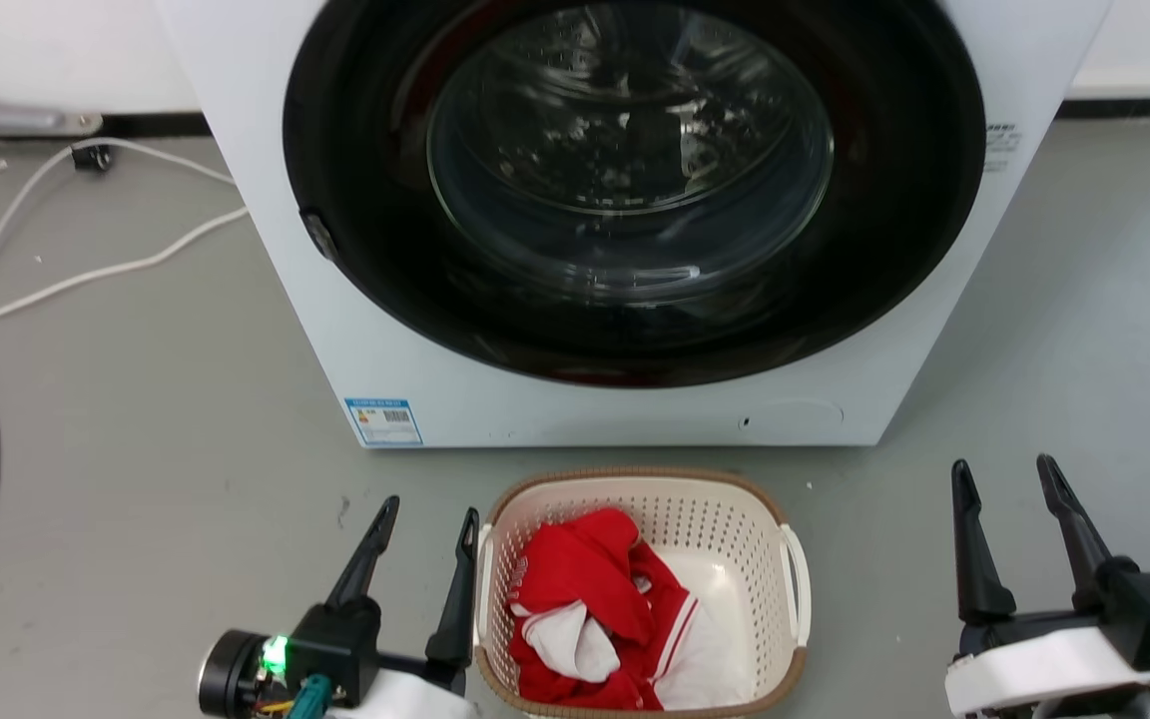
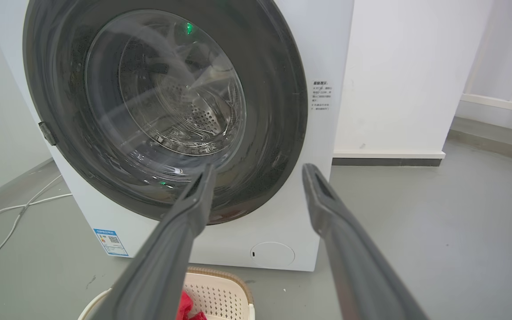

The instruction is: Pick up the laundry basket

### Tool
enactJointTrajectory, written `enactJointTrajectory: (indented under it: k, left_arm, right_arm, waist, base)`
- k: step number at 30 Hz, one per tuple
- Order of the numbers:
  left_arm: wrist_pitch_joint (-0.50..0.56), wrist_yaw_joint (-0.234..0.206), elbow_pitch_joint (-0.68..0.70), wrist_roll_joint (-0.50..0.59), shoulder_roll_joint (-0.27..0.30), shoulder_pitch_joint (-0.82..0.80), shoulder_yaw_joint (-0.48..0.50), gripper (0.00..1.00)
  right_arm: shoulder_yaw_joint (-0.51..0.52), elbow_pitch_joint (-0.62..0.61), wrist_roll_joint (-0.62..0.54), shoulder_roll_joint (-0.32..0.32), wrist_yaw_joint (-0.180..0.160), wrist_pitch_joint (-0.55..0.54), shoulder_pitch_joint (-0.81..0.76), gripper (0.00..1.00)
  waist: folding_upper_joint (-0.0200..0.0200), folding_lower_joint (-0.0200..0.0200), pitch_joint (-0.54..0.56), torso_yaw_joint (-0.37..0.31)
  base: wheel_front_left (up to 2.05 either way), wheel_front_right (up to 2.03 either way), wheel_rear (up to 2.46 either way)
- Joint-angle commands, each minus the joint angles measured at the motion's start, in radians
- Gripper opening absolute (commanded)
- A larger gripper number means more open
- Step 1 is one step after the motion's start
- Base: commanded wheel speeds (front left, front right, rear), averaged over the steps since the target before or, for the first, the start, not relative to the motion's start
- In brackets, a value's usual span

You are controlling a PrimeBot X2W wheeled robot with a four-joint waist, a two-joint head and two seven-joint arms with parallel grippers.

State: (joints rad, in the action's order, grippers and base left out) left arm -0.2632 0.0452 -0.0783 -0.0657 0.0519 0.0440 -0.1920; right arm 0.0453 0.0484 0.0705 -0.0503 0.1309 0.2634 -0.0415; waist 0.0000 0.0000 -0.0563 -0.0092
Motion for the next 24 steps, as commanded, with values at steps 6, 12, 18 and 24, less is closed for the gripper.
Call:
enactJointTrajectory:
  k: [6, 12, 18, 24]
  left_arm:
    - [-0.002, 0.022, -0.051, 0.01, 0.006, -0.101, 0.032, 1.0]
    - [-0.002, 0.043, -0.116, 0.008, 0.026, -0.209, 0.064, 1.0]
    - [-0.002, 0.065, -0.237, 0.008, 0.059, -0.346, 0.074, 1.0]
    - [-0.002, 0.075, -0.371, 0.008, 0.089, -0.468, 0.063, 1.0]
  right_arm:
    - [-0.013, 0.04, -0.014, 0.0, 0.0, 0.002, 0.087, 1.0]
    - [-0.021, 0.124, -0.021, 0.0, 0.0, -0.006, 0.192, 1.0]
    - [-0.038, 0.25, -0.021, 0.0, 0.0, -0.033, 0.343, 1.0]
    - [-0.059, 0.396, -0.014, 0.001, 0.0, -0.057, 0.478, 1.0]
  waist:
    - [0.0, 0.0, -0.139, -0.019]
    - [0.0, 0.0, -0.271, -0.034]
    - [0.0, 0.0, -0.408, -0.047]
    - [0.0, 0.0, -0.503, -0.053]
  base:
    - [0.0, 0.0, 0.0]
    - [0.0, 0.0, 0.0]
    - [0.0, 0.0, 0.0]
    - [0.0, 0.0, 0.0]
